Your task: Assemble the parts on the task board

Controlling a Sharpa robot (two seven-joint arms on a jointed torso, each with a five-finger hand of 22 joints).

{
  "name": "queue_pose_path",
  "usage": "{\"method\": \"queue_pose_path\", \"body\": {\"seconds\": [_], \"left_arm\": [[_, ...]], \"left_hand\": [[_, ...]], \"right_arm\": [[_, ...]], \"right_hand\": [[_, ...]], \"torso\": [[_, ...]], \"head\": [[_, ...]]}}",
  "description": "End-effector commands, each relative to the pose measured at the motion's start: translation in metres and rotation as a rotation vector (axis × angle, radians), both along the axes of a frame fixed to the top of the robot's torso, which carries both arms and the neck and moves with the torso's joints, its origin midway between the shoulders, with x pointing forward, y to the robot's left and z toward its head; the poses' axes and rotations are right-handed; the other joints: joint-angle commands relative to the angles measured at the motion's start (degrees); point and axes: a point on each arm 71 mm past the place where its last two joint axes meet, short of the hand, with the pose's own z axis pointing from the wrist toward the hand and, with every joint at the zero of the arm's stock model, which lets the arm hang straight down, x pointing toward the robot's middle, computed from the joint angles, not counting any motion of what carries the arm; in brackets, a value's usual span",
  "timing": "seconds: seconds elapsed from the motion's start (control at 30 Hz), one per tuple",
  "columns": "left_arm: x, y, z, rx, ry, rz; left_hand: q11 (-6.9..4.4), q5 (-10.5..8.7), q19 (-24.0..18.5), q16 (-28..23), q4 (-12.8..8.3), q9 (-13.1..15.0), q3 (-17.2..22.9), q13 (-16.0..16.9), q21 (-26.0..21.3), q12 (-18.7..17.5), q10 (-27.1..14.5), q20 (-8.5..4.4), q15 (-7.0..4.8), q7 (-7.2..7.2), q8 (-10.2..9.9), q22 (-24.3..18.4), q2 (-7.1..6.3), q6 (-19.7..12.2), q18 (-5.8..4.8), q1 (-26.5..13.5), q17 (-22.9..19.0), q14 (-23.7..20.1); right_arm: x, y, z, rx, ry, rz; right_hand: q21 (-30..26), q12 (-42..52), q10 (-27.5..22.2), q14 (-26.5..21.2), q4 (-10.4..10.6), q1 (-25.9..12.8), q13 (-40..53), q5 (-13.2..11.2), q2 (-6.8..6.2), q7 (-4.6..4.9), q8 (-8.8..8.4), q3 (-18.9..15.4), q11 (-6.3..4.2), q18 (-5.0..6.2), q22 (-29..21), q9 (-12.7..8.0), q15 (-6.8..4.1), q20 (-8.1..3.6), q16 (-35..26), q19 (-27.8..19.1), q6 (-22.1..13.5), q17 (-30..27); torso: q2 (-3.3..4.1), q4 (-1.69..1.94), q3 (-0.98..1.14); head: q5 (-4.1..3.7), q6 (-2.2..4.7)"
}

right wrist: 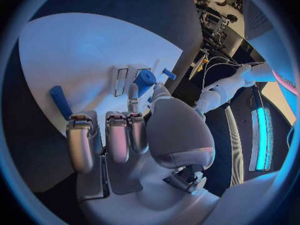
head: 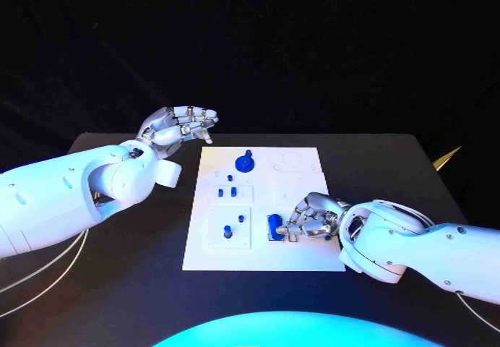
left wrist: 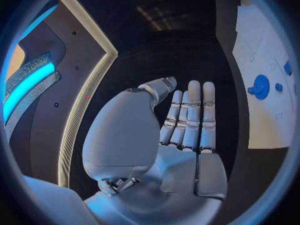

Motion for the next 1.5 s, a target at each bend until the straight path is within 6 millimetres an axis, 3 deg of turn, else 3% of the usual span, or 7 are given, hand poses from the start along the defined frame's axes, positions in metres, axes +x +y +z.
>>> {"method": "queue_pose_path", "body": {"seconds": [0.03,0.77,0.93,1.03,1.17,1.27,1.5], "left_arm": [[-0.001,-0.002,0.001,-0.007,-0.006,-0.015],[0.000,-0.002,0.001,-0.006,-0.005,-0.014],[0.000,-0.002,0.001,-0.006,-0.006,-0.013],[0.000,-0.002,0.001,-0.007,-0.007,-0.013],[0.000,-0.002,0.001,-0.008,-0.009,-0.013],[0.001,-0.003,0.001,-0.009,-0.010,-0.013],[0.001,-0.004,0.001,-0.011,-0.011,-0.014]], "left_hand": [[-0.18,-0.01,-0.20,0.27,0.19,-0.05,-0.17,-0.05,-0.39,0.33,-0.11,-0.10,-0.12,0.27,0.35,-0.05,0.13,-0.23,0.74,-0.45,-0.05,-0.34],[-0.19,0.00,-0.17,0.29,0.14,-0.07,-0.13,-0.07,-0.43,0.37,-0.11,-0.11,-0.13,0.27,0.41,-0.07,0.17,-0.21,0.75,-0.36,-0.06,-0.36],[-0.19,0.00,-0.17,0.29,0.14,-0.07,-0.13,-0.07,-0.43,0.37,-0.11,-0.11,-0.13,0.27,0.41,-0.07,0.17,-0.21,0.75,-0.36,-0.06,-0.36],[-0.19,0.00,-0.17,0.29,0.14,-0.07,-0.13,-0.07,-0.43,0.37,-0.11,-0.11,-0.13,0.27,0.41,-0.07,0.17,-0.21,0.75,-0.36,-0.06,-0.36],[-0.18,-0.01,-0.14,0.31,0.13,-0.09,-0.13,-0.09,-0.46,0.41,-0.11,-0.11,-0.13,0.28,0.44,-0.08,0.15,-0.23,0.74,-0.33,-0.08,-0.38],[-0.18,-0.01,-0.14,0.31,0.13,-0.09,-0.13,-0.09,-0.46,0.41,-0.11,-0.11,-0.13,0.28,0.44,-0.08,0.15,-0.23,0.74,-0.33,-0.08,-0.38],[-0.18,-0.01,-0.14,0.31,0.13,-0.09,-0.13,-0.09,-0.46,0.41,-0.11,-0.11,-0.13,0.28,0.44,-0.08,0.15,-0.23,0.74,-0.33,-0.08,-0.38]], "right_arm": [[0.001,0.002,-0.002,-0.013,0.006,0.022],[0.005,0.008,-0.005,-0.004,-0.009,0.012],[0.005,0.006,-0.004,0.004,-0.028,0.006],[0.006,0.000,0.000,0.060,-0.048,-0.023],[0.008,-0.012,0.009,0.165,-0.076,-0.071],[0.011,-0.022,0.017,0.193,-0.096,-0.087],[0.015,-0.055,0.027,0.101,-0.098,-0.081]], "right_hand": [[0.26,0.21,5.33,5.56,-0.06,0.73,14.19,-0.22,0.10,0.12,-0.03,-0.05,-0.43,-0.82,15.06,0.07,-0.31,-0.39,0.15,5.99,-0.37,12.95],[0.26,0.12,5.29,5.55,0.17,1.17,14.15,-0.68,0.38,0.16,-0.13,-0.15,-0.39,-0.82,15.06,0.06,-0.30,-0.38,0.13,5.99,-0.40,12.91],[0.26,0.13,5.30,5.54,-0.15,2.39,14.16,-0.60,0.13,0.14,-0.21,-0.09,-0.42,-0.82,15.06,0.06,-0.31,-0.39,0.11,5.99,-0.42,12.86],[0.26,0.13,5.30,5.52,-0.11,2.66,14.17,-0.55,0.10,0.22,-0.36,-0.08,-0.38,-0.82,15.06,0.00,-0.30,-0.38,0.08,5.99,-0.62,12.77],[-1.69,-1.59,4.38,5.20,-0.15,5.09,13.05,0.05,0.47,2.17,-3.68,0.18,1.23,-0.44,14.53,-1.12,0.86,0.46,-0.44,5.52,-5.38,11.28],[-1.59,-1.46,4.43,5.23,-0.80,7.31,13.16,0.17,0.26,2.76,-4.62,0.47,1.83,-0.46,14.56,-1.36,1.53,0.97,-0.41,5.55,-6.18,11.40],[-1.12,-1.61,4.36,5.29,-1.56,11.21,13.12,-3.97,-0.62,2.06,-3.89,1.89,1.28,-0.54,14.69,-0.47,1.18,1.04,-0.33,5.66,-3.28,11.68]], "torso": [[0.03,0.03,0.01],[0.05,-0.04,0.06],[0.02,-0.04,0.09],[-0.01,-0.06,0.08],[-0.05,-0.12,-0.02],[-0.08,-0.14,-0.02],[-0.12,-0.12,-0.06]], "head": [[0.07,-0.13],[0.14,-0.43],[0.11,-0.08],[-0.26,-0.12],[-0.39,-0.04],[-0.38,0.27],[-1.30,0.57]]}}
